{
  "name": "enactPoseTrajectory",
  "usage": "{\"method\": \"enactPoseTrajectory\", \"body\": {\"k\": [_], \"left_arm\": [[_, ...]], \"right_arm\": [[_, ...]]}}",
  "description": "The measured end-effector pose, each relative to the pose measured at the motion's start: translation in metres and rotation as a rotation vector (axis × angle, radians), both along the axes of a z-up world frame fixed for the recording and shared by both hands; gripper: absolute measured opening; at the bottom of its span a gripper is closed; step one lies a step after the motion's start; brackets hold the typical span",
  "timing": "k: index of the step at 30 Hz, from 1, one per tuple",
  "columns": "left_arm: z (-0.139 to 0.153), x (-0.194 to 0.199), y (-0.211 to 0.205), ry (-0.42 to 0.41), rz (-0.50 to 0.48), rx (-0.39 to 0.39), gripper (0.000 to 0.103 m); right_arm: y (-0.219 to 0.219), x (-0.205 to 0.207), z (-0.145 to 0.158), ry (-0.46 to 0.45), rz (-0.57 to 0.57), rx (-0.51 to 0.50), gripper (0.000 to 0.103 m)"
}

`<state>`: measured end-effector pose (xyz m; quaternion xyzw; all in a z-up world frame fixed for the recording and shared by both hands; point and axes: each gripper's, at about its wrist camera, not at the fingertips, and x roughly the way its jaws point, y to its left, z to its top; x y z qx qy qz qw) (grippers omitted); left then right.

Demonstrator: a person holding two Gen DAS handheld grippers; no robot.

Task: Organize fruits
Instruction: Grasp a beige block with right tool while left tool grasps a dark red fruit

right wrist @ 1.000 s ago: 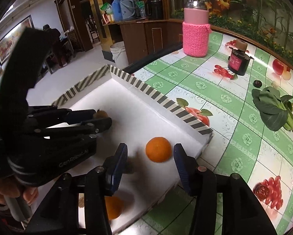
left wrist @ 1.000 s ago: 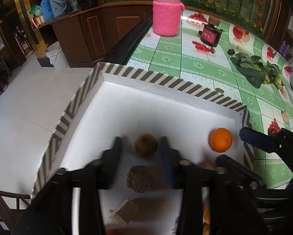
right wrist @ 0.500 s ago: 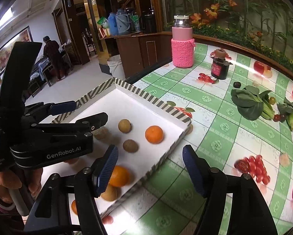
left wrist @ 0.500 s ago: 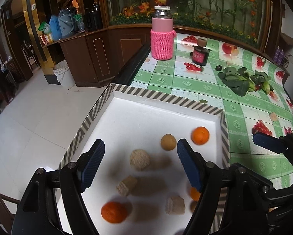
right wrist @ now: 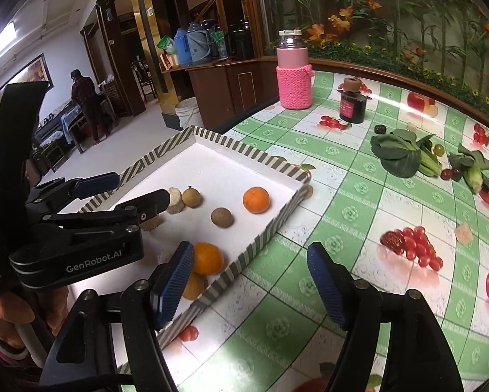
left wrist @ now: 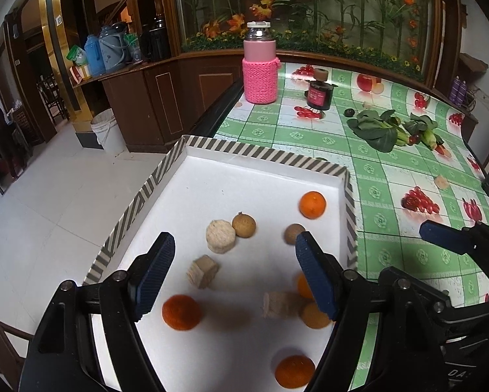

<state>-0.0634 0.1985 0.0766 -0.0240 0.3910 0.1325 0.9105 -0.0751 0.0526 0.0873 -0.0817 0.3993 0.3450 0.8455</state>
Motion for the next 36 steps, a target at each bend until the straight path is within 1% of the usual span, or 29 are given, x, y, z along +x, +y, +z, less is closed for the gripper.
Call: {"method": "enactPoseTrajectory", "body": {"k": [8, 14, 19, 24, 27, 31, 34, 36], "left_arm": [[0.002, -0.020, -0.008, -0.023, -0.001, 0.008, 0.077], [0.004, -0.037, -0.004, -0.048, 0.019, 0.018, 0.077], [0.001, -0.047, 0.007, -0.039, 0.046, 0.008, 0.077], [0.000, -0.055, 0.011, -0.043, 0.059, 0.013, 0.077], [-0.001, -0.060, 0.011, -0.050, 0.062, 0.006, 0.077], [-0.002, -0.061, 0.010, -0.039, 0.059, 0.009, 0.077], [0.002, -0.059, 0.000, -0.044, 0.030, 0.015, 0.077], [0.004, -0.056, -0.007, -0.050, 0.004, 0.007, 0.077]], "right_arm": [[-0.008, -0.015, -0.002, 0.005, -0.012, 0.006, 0.074], [-0.010, -0.028, -0.006, 0.017, -0.016, 0.023, 0.080], [-0.003, -0.043, -0.015, 0.026, 0.006, 0.002, 0.081], [0.001, -0.053, -0.016, 0.008, 0.032, -0.019, 0.081], [-0.002, -0.053, -0.016, 0.016, 0.029, -0.012, 0.081], [-0.010, -0.050, -0.016, 0.009, 0.021, -0.010, 0.081], [-0.032, -0.038, -0.008, -0.003, -0.015, -0.002, 0.081], [-0.052, -0.026, -0.005, -0.012, -0.065, -0.018, 0.082]]}}
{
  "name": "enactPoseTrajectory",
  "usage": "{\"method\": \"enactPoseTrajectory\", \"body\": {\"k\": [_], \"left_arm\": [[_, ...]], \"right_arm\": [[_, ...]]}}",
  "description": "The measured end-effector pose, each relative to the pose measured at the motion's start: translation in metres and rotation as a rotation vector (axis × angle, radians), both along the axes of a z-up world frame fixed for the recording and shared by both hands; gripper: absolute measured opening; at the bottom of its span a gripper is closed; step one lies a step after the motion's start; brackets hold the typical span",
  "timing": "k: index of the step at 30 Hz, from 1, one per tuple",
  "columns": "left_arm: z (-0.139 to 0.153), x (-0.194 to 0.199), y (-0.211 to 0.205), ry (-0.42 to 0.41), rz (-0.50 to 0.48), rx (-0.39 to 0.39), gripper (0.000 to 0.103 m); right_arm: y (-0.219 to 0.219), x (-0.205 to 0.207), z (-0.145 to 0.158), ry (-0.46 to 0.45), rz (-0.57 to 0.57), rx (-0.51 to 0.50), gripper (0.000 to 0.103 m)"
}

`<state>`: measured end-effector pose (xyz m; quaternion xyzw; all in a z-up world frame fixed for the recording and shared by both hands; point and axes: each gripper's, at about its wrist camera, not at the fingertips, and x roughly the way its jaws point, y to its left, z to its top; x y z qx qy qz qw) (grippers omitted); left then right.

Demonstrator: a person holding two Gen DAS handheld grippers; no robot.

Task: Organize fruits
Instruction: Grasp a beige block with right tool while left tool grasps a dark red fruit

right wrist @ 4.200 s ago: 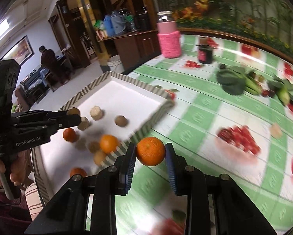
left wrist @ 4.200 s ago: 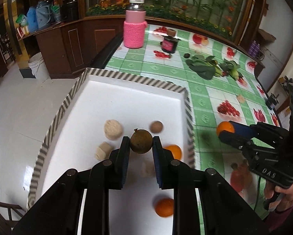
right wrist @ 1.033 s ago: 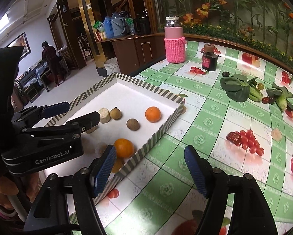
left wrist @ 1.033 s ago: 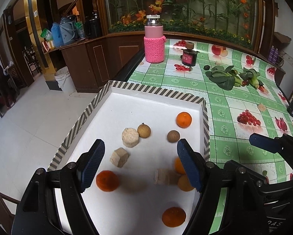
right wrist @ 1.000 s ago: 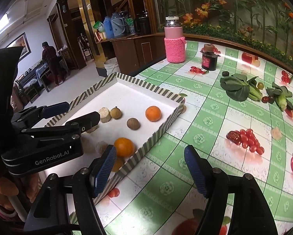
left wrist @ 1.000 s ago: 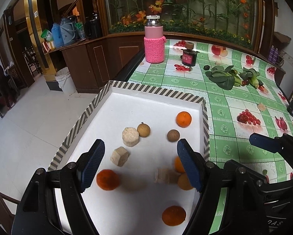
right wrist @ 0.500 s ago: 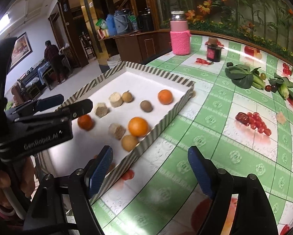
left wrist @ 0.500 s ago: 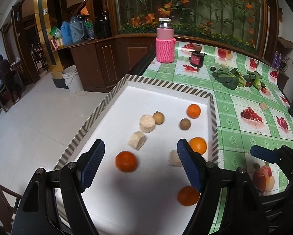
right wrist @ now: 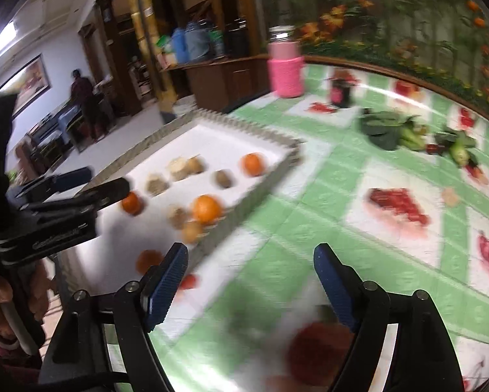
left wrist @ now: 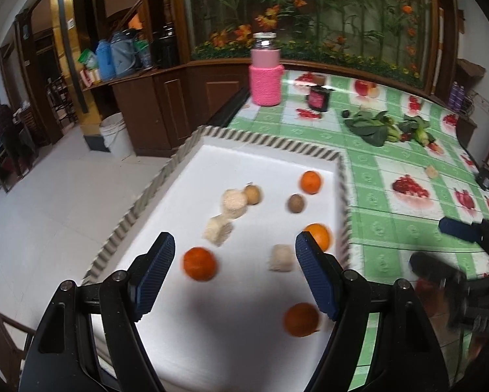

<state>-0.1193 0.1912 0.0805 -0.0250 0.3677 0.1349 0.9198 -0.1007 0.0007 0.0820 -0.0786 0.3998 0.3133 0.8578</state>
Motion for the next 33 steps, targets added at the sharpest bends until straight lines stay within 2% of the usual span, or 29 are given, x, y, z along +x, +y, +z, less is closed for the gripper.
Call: {"method": "enactPoseTrajectory", "body": {"k": [8, 14, 23, 33], "left_arm": [[-0.010, 0.033, -0.038, 0.087, -0.171, -0.127, 0.076], [-0.014, 0.048, -0.076, 0.123, -0.266, -0.136, 0.076], [-0.007, 0.104, -0.126, 0.186, -0.390, -0.155, 0.076], [-0.029, 0.163, -0.156, 0.253, -0.443, -0.166, 0.076]], "right_arm": [[-0.088, 0.045, -0.013, 0.034, -0.216, -0.052, 0.082], [-0.128, 0.061, -0.017, 0.046, -0.295, -0.041, 0.083], [-0.133, 0.104, -0.012, -0.009, -0.284, -0.052, 0.083], [-0.139, 0.184, -0.041, -0.005, -0.282, -0.087, 0.079]]}}
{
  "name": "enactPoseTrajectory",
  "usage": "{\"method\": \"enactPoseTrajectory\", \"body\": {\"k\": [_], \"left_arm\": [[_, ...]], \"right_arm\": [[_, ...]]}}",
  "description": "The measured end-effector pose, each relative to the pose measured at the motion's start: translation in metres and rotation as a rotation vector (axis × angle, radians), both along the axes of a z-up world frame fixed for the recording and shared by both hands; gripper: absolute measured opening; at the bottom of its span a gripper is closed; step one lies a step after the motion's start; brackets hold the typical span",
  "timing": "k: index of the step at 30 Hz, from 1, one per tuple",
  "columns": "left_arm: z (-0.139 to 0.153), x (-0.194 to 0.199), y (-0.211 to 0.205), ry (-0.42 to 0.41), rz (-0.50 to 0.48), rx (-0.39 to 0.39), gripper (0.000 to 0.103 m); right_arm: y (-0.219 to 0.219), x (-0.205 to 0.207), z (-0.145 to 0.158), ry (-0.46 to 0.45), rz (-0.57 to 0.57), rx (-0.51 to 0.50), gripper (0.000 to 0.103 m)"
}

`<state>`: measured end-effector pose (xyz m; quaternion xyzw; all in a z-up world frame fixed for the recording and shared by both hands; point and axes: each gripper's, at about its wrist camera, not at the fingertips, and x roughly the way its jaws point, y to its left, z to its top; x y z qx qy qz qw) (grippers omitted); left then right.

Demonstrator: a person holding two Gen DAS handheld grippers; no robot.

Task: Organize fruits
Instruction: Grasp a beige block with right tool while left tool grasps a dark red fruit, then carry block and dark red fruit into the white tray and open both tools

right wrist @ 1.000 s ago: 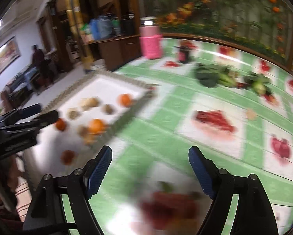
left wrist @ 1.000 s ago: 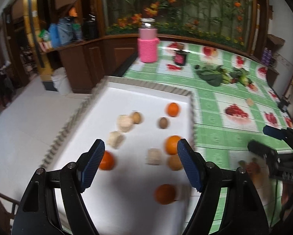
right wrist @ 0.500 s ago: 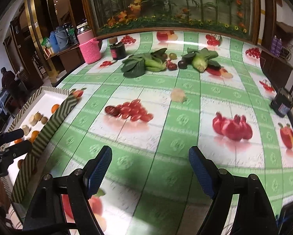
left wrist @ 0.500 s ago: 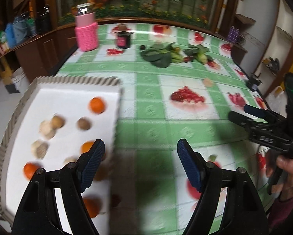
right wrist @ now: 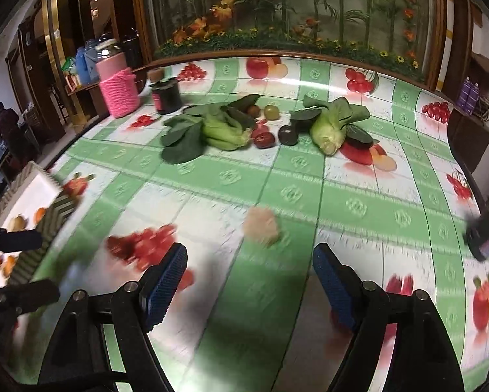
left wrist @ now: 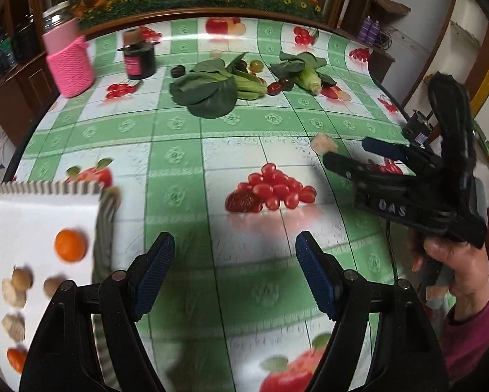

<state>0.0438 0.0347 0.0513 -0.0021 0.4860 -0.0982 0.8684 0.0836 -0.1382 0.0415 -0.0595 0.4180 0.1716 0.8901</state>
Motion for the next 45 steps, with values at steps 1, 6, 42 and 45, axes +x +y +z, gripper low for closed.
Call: {"method": "enactPoseTrajectory", "body": {"k": [1, 6, 42, 45], "left_arm": [[-0.003, 0.006, -0.003, 0.005, -0.005, 0.007, 0.076], [-0.014, 0.025, -0.011, 0.024, -0.016, 0.020, 0.076], [0.015, -0.036, 0.016, -0.052, -0.021, -0.028, 0.026], [0.024, -0.056, 0.031, -0.075, -0.006, -0.037, 0.026]], "right_arm": [[-0.001, 0.006, -0.002, 0.008, 0.007, 0.012, 0.075], [0.005, 0.024, -0.017, 0.061, 0.059, -0.010, 0.029], [0.016, -0.099, 0.037, -0.040, 0.114, 0.097, 0.028], [0.027, -0.114, 0.042, -0.047, 0.134, 0.112, 0.027]]}}
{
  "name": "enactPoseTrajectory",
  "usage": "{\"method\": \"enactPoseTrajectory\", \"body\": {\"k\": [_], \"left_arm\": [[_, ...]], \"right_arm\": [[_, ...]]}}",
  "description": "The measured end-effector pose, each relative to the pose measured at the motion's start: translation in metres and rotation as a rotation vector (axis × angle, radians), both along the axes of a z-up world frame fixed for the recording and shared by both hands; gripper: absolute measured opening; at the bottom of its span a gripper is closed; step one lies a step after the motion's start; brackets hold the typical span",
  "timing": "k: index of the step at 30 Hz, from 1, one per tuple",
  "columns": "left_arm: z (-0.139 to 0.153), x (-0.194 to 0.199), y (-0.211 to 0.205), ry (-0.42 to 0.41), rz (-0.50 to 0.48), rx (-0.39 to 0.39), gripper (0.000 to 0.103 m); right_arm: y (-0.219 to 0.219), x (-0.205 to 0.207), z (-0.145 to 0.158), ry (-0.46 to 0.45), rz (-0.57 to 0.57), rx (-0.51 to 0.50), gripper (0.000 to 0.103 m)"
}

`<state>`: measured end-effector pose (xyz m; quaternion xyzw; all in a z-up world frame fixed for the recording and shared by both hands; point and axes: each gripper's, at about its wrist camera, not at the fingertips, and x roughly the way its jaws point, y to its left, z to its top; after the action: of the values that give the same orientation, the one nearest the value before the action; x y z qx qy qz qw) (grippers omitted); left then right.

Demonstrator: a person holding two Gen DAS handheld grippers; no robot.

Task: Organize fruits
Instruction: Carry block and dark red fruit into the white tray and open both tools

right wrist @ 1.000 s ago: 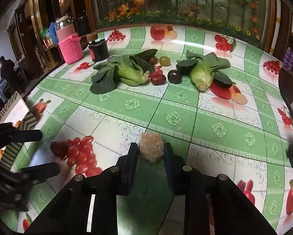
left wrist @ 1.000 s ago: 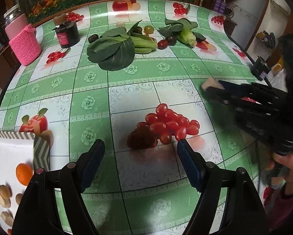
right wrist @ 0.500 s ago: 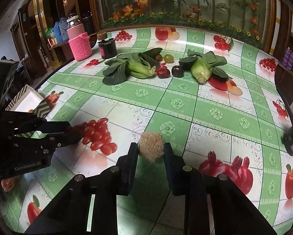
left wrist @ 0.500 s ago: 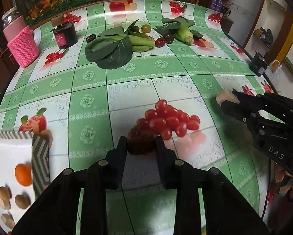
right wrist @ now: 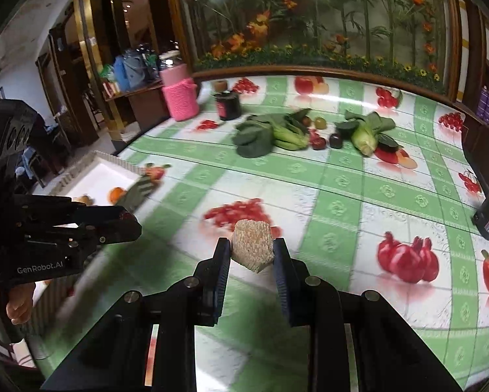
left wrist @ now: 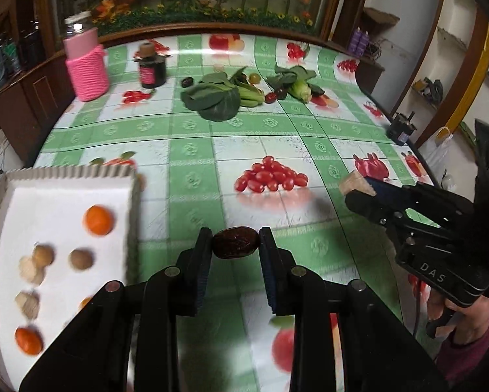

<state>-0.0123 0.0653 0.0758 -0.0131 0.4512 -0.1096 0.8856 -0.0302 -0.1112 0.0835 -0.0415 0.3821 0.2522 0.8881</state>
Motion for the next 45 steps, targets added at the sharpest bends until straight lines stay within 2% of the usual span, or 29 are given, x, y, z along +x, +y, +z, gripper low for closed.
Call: {"method": "enactPoseTrajectory", "body": {"k": [11, 23, 28, 37, 45], "left_arm": [[0.013, -0.068, 0.081, -0.031, 0.117, -0.014, 0.026], [-0.003, -0.113, 0.162, -0.013, 0.286, 0.007, 0.026], [-0.015, -0.117, 0.183, 0.011, 0.327, -0.002, 0.026], [-0.033, -0.110, 0.196, 0.037, 0.352, 0.001, 0.026], [-0.040, -0.106, 0.197, 0.031, 0.366, 0.030, 0.026]], "right_arm": [[0.070, -0.052, 0.016, -0.020, 0.143, 0.018, 0.027], [0.169, -0.081, 0.012, -0.008, 0.339, -0.007, 0.027], [0.206, -0.073, 0.004, 0.025, 0.399, -0.011, 0.027], [0.265, -0.051, -0.026, 0.075, 0.449, -0.078, 0.027], [0.290, -0.037, -0.046, 0.102, 0.465, -0.128, 0.027]]}}
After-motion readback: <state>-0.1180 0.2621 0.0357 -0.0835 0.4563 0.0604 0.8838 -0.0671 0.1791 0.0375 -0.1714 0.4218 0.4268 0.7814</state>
